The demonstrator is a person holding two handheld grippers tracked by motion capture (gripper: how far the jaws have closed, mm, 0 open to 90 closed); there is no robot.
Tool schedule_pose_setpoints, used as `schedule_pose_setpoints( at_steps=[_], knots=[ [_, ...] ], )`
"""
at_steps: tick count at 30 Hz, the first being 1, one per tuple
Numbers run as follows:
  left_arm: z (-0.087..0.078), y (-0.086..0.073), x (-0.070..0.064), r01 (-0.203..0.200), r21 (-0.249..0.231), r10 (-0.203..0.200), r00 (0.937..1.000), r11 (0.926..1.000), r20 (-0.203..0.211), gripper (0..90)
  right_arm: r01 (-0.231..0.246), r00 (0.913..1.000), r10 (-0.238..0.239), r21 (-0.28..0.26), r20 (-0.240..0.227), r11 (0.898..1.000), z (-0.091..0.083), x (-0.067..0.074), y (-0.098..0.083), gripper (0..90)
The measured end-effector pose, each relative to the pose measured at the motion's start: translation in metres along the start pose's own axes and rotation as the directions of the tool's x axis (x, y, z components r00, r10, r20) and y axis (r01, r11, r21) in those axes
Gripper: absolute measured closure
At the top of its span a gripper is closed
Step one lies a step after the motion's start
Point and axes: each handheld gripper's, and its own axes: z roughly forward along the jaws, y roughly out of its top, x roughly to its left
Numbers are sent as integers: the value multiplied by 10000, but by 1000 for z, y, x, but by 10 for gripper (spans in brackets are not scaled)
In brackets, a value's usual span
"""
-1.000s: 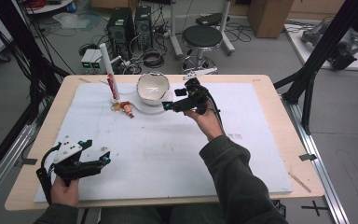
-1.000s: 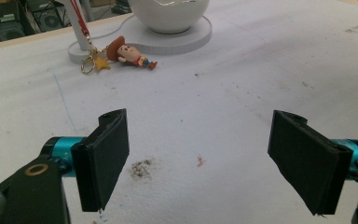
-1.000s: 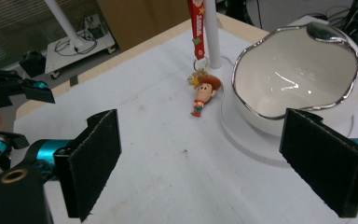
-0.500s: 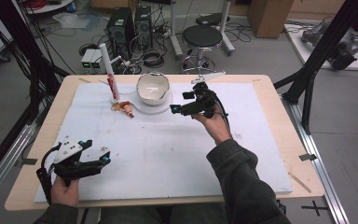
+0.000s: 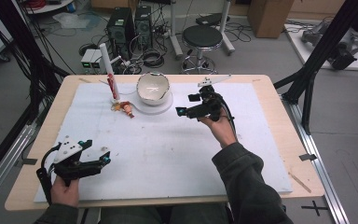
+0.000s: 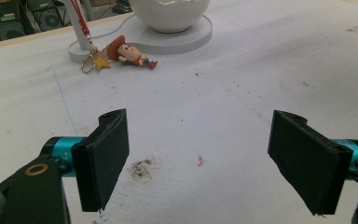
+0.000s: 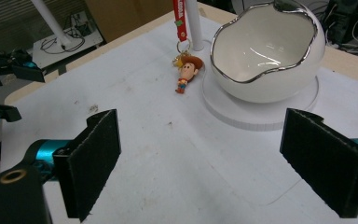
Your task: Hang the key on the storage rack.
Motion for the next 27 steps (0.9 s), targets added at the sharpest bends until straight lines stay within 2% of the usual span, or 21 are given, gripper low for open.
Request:
schedule_pose_setpoints(
  at_steps=[6,17,27],
  knots=[
    [0,0,0,24,-13,-24,10000,10000,2,209,-49,9999,49,63,107,10000,-6,0,-9,114],
    [1,0,0,11,-11,-11,10000,10000,5,209,193,9988,-205,275,444,9994,-16,3,-25,113],
    [1,1,-1,-32,27,32,10000,10000,52,209,193,9977,-205,186,644,9996,-28,5,-41,113]
  ],
)
